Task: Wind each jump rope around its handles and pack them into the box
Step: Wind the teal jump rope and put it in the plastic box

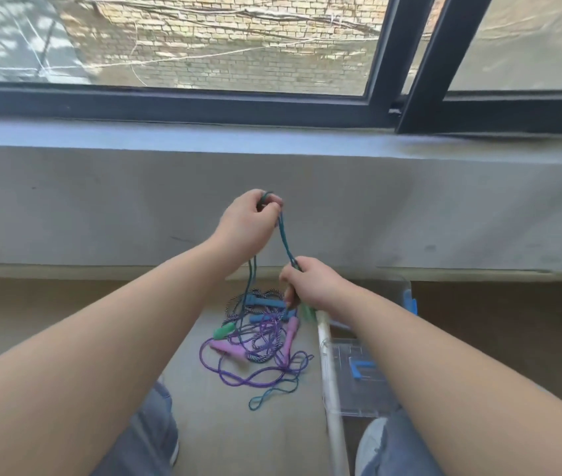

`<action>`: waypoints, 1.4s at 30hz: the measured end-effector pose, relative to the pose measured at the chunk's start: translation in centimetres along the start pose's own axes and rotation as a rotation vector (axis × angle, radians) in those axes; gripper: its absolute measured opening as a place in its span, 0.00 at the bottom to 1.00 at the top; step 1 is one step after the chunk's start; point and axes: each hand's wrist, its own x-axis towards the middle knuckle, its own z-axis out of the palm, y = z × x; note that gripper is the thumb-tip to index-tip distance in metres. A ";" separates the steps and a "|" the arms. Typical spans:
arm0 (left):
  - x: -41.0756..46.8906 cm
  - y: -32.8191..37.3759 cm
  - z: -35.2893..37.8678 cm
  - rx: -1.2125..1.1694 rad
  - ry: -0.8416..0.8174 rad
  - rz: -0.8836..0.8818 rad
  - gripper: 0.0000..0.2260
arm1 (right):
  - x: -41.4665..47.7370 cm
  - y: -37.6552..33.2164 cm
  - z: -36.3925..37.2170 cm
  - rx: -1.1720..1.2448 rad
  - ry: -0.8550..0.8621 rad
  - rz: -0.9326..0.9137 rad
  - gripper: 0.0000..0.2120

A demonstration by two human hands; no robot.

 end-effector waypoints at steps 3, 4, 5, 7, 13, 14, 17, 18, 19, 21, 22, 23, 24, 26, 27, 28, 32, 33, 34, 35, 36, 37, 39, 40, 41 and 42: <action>-0.5 0.8 0.1 -0.071 -0.055 -0.036 0.10 | -0.5 -1.8 -0.8 0.043 0.079 -0.015 0.10; -0.6 0.9 0.1 -0.061 -0.058 -0.041 0.11 | -0.6 -2.3 -1.2 0.035 0.115 -0.017 0.11; -0.7 0.8 0.0 -0.034 -0.049 -0.043 0.12 | -0.6 -2.6 -1.6 0.017 0.157 -0.016 0.12; -0.6 0.5 0.0 0.009 -0.025 -0.048 0.12 | -0.7 -2.6 -2.5 -0.039 0.257 -0.002 0.14; -1.5 -1.2 0.3 -0.021 -0.070 -0.141 0.12 | -0.9 -1.2 -2.8 -0.039 0.388 -0.006 0.09; -1.6 -1.5 0.2 0.019 -0.098 -0.120 0.11 | -0.7 -1.4 -2.7 0.007 0.384 -0.045 0.07; -1.6 -2.1 -0.1 0.175 -0.147 -0.031 0.10 | -0.2 -2.2 -3.0 0.155 0.398 -0.174 0.06; -1.6 -2.4 -0.1 0.201 -0.159 -0.013 0.09 | -0.1 -2.4 -3.2 0.190 0.409 -0.203 0.07; -1.6 -2.6 -0.2 0.219 -0.176 -0.005 0.09 | -0.2 -2.5 -3.4 0.221 0.423 -0.220 0.08; -1.4 -3.2 -0.5 0.294 -0.231 -0.011 0.08 | -0.1 -2.7 -4.0 0.287 0.484 -0.243 0.08; -1.4 -3.5 -0.6 0.379 -0.280 -0.023 0.09 | 0.1 -2.7 -4.4 0.313 0.531 -0.247 0.08; -1.4 -3.8 -0.8 0.480 -0.341 -0.039 0.09 | 0.2 -2.8 -4.8 0.333 0.578 -0.247 0.08; -1.5 -4.1 -0.9 0.567 -0.407 -0.064 0.10 | 0.7 -2.6 -5.2 0.349 0.620 -0.237 0.07; -1.6 -4.8 -1.0 0.630 -0.489 -0.134 0.12 | 1.2 -2.4 -5.7 0.341 0.652 -0.190 0.06; -1.6 -5.1 -1.0 0.596 -0.492 -0.176 0.13 | 1.5 -2.1 -5.8 0.273 0.653 -0.142 0.05; -1.6 -5.2 -1.0 0.526 -0.474 -0.218 0.14 | 1.7 -1.8 -5.9 0.172 0.649 -0.089 0.07; -0.7 -4.7 -1.1 0.314 -0.309 -0.294 0.12 | 1.6 -1.9 -5.9 0.080 0.558 0.031 0.08; -0.5 -4.4 -1.1 0.267 -0.283 -0.301 0.11 | 1.5 -2.1 -5.9 0.123 0.545 0.039 0.09; -0.3 -4.1 -1.1 0.205 -0.273 -0.314 0.09 | 1.7 -2.2 -5.8 0.140 0.540 0.058 0.11; -0.2 -3.8 -1.1 0.139 -0.275 -0.334 0.07 | 1.8 -2.3 -5.7 0.144 0.533 0.067 0.12; 0.0 -3.6 -1.0 0.079 -0.285 -0.358 0.06 | 1.8 -2.5 -5.7 0.152 0.523 0.075 0.12; 0.2 -3.3 -1.0 0.026 -0.297 -0.385 0.04 | 2.0 -2.4 -5.6 0.178 0.505 0.075 0.11; 0.3 -2.8 -0.7 -0.088 -0.307 -0.429 0.04 | 2.2 -2.3 -5.5 0.265 0.438 0.076 0.13; 0.3 -2.5 -0.4 -0.158 -0.306 -0.442 0.04 | 2.2 -2.2 -5.2 0.302 0.379 0.085 0.14; 0.3 -2.2 -0.2 -0.229 -0.303 -0.450 0.06 | 1.9 -2.3 -5.0 0.317 0.312 0.094 0.13; 0.2 -2.0 0.1 -0.291 -0.296 -0.460 0.09 | 1.7 -2.4 -4.7 0.302 0.249 0.103 0.13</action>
